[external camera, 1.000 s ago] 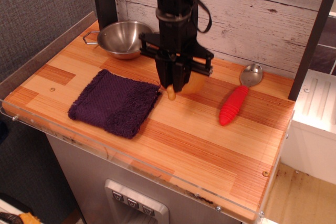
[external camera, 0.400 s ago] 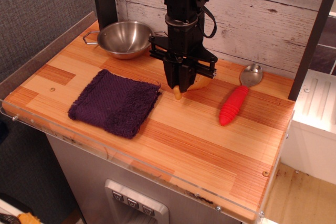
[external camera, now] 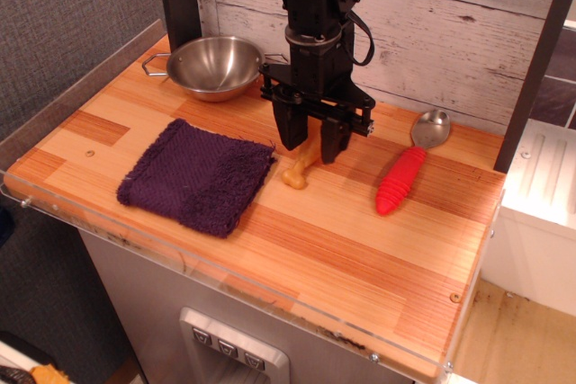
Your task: Place the chick leg between the purple rag and the red spoon.
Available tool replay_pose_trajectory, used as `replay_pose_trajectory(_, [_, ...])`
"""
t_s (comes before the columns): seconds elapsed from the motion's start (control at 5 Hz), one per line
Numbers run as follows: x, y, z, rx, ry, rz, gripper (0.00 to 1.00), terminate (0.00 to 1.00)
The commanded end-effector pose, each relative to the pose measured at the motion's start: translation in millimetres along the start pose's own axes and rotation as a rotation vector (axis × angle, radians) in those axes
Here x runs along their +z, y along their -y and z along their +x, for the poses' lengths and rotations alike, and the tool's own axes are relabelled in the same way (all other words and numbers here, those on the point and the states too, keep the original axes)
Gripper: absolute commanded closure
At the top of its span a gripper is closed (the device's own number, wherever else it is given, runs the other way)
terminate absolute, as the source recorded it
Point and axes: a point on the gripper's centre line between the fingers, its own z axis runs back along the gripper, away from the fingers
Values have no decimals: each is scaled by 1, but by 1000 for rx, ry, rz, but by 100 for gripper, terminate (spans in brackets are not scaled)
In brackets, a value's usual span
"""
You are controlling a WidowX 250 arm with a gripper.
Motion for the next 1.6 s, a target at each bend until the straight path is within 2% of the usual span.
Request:
replay_pose_trajectory(0.0, [48,-15,-11,40,103,5,0,0])
replay_pose_trajectory(0.2, [69,-27,-23,96,106,52,0,0])
replay_pose_trajectory(0.4, [74,-27,-30,117,95,71,0,0])
replay_pose_trajectory(0.8, [71,-31,-35,126,69,88,0,0])
replay_pose_trajectory(1.2, [68,-32,-33,91,88,111,0,0])
replay_pose_trajectory(1.4, [68,-32,-33,91,88,111,0,100])
